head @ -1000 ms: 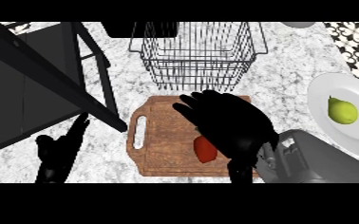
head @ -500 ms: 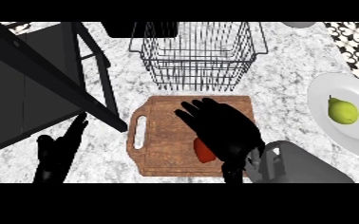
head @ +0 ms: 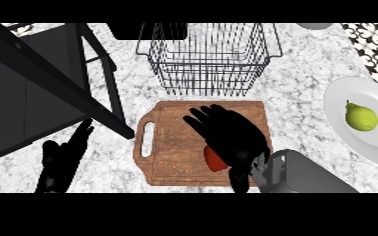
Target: Pick the bell pepper from the cutting board and place it in the basket
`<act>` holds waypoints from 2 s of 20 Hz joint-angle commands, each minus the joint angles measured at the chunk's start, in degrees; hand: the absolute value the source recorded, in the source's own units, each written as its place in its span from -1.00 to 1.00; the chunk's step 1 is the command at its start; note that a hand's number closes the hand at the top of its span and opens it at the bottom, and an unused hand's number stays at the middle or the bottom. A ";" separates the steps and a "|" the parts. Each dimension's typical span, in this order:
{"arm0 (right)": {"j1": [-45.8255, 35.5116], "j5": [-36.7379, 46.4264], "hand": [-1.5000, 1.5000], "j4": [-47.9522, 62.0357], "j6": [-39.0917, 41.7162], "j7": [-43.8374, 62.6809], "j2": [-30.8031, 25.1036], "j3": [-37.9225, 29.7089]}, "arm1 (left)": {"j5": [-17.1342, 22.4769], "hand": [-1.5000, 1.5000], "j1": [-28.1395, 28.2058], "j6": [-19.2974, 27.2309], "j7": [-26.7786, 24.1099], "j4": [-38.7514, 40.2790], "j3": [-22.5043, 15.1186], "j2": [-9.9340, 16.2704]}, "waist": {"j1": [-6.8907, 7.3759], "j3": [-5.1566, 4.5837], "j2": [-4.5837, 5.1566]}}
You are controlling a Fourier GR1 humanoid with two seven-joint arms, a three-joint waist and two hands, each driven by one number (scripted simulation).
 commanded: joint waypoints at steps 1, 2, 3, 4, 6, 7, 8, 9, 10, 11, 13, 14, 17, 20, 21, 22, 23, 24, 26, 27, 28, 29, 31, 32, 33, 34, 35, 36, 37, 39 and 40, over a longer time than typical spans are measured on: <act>0.45 3.61 -1.00 3.89 -0.99 -2.09 3.14 0.67 | -0.12 0.00 0.56 0.32 4.60 1.64 0.11 -0.42 | 0.12 -0.73 0.52; 1.20 3.29 -1.00 2.01 0.57 -3.57 0.48 0.29 | -1.75 0.00 0.56 0.71 0.14 5.89 -0.91 -2.70 | -0.23 -0.76 0.54; 1.11 5.56 -1.00 6.43 -1.79 -2.96 3.70 1.89 | -1.08 0.00 2.73 1.43 3.55 0.29 -0.58 -1.40 | 0.35 -0.72 0.53; 2.31 5.25 -1.00 1.42 -0.11 -0.89 2.72 2.59 | -0.29 0.00 -0.55 0.02 0.64 7.67 0.71 -2.62 | -0.53 -0.79 0.53; 0.83 7.54 -1.00 6.83 -0.26 -0.10 6.39 3.27 | -0.15 0.00 1.32 -1.11 3.47 1.64 0.88 -0.09 | 0.20 -0.75 0.49; 1.36 6.48 -1.00 6.36 1.49 -0.76 5.23 2.42 | -1.65 0.00 -0.51 0.89 3.33 3.93 -0.09 -2.43 | -0.16 -0.76 0.53; 0.92 7.08 -1.00 9.04 1.58 -4.23 2.48 1.60 | -0.48 0.00 0.76 -0.20 4.28 1.85 1.03 -0.81 | 0.12 -0.74 0.56; 0.87 8.89 -1.00 10.41 0.91 -1.91 5.99 3.35 | -0.99 0.00 0.53 -0.18 1.97 3.84 0.88 -2.05 | 0.09 -0.76 0.56; 2.86 6.66 -1.00 6.38 3.47 -3.64 1.13 0.91 | -0.26 0.00 1.13 -0.76 2.36 3.39 1.33 -1.84 | -0.29 -0.75 0.48; 3.02 9.61 -1.00 10.34 0.48 -4.18 3.28 2.97 | -2.60 0.00 3.50 0.78 3.11 0.76 -0.44 -1.74 | 0.17 -0.72 0.51; 1.11 9.68 -1.00 11.53 2.08 -3.98 5.47 1.53 | -2.44 0.00 0.33 1.31 5.38 1.78 -0.46 -3.26 | -0.06 -0.74 0.52; 3.22 10.57 -1.00 11.69 0.72 -5.32 4.82 1.53 | -1.14 0.00 1.48 -0.35 5.44 0.28 1.10 -1.67 | -0.02 -0.73 0.48; 3.16 12.49 -1.00 14.59 -0.55 -6.99 6.89 2.14 | -2.55 0.00 -1.23 -0.85 3.92 4.85 0.94 -2.61 | -0.07 -0.75 0.61; 5.18 14.55 -1.00 14.59 -2.82 -10.20 5.83 2.56 | -0.55 0.00 2.03 -3.88 4.52 1.41 3.18 0.57 | 0.12 -0.73 0.53; 5.02 14.56 -1.00 14.63 -2.18 -7.79 8.25 2.01 | -2.14 0.00 2.15 -2.08 1.45 4.21 2.71 -1.77 | -0.01 -0.75 0.53; 5.84 15.11 -1.00 13.94 -3.67 -11.22 4.62 1.24 | -2.62 0.00 -0.29 -0.85 2.85 5.43 1.44 -4.03 | -0.36 -0.75 0.57; 4.98 16.47 -1.00 15.38 -3.15 -10.08 7.35 2.02 | -2.75 0.00 1.91 -0.68 5.46 0.15 1.80 -2.27 | 0.07 -0.72 0.48; 4.71 15.65 -1.00 15.33 -2.28 -11.59 5.43 0.38 | -4.05 0.00 2.33 -0.11 2.68 2.85 0.73 -4.04 | -0.07 -0.74 0.51; 3.73 15.74 -1.00 15.84 -1.37 -9.97 8.32 -0.30 | -3.00 0.00 1.79 -0.80 4.04 2.51 1.70 -3.73 | -0.09 -0.75 0.50; 3.25 16.96 -1.00 19.72 -2.64 -11.55 8.67 -0.17 | -3.97 0.00 -0.98 -0.75 1.70 6.51 2.14 -4.42 | -0.15 -0.76 0.62; 6.33 17.87 1.00 15.80 -2.46 -11.49 7.30 1.55 | -2.21 0.00 -0.65 -2.59 3.52 4.49 3.43 -2.80 | -0.31 -0.75 0.49; 2.59 17.85 1.00 16.86 -0.74 -12.25 7.98 0.59 | -3.74 0.00 1.34 -1.51 3.10 3.81 2.16 -3.35 | -0.02 -0.75 0.50; 3.21 20.28 1.00 16.44 -4.06 -17.27 5.55 2.94 | -2.49 0.00 0.72 -3.42 -0.06 7.41 3.85 -3.06 | -0.13 -0.77 0.62; 3.84 22.63 1.00 19.48 -7.43 -19.36 4.45 3.56 | -3.29 0.00 0.02 -1.55 3.71 4.19 3.30 -3.19 | 0.04 -0.72 0.63; 2.53 23.09 1.00 18.64 -6.34 -18.79 4.86 3.26 | -3.53 0.00 -0.37 -2.01 2.42 5.93 2.76 -4.10 | -0.12 -0.75 0.60; 2.72 24.91 1.00 19.85 -7.31 -17.19 8.44 5.35 | -3.91 0.00 1.25 -1.76 2.92 2.99 2.64 -3.51 | 0.21 -0.73 0.54; 2.30 24.22 1.00 21.70 -7.93 -22.13 3.29 3.03 | -3.94 0.00 2.76 -0.76 6.26 -1.26 1.00 -4.41 | 0.37 -0.69 0.54; 3.14 26.01 1.00 23.39 -10.32 -21.21 6.95 4.71 | -4.37 0.00 0.03 -2.12 2.43 5.00 2.44 -4.12 | 0.05 -0.74 0.64; 1.46 24.07 1.00 19.49 -6.13 -22.36 4.01 1.82 | -3.78 0.00 0.24 -2.72 4.00 3.84 2.86 -3.42 | -0.16 -0.75 0.52; 2.01 26.12 1.00 20.43 -7.20 -21.52 6.52 3.37 | -4.47 0.00 -2.63 -2.16 2.81 7.85 4.03 -3.92 | -0.34 -0.77 0.57; 5.10 27.77 1.00 21.12 -9.89 -19.91 8.08 5.05 | -2.41 0.00 1.13 -4.25 3.15 3.84 5.16 -2.02 | -0.02 -0.74 0.49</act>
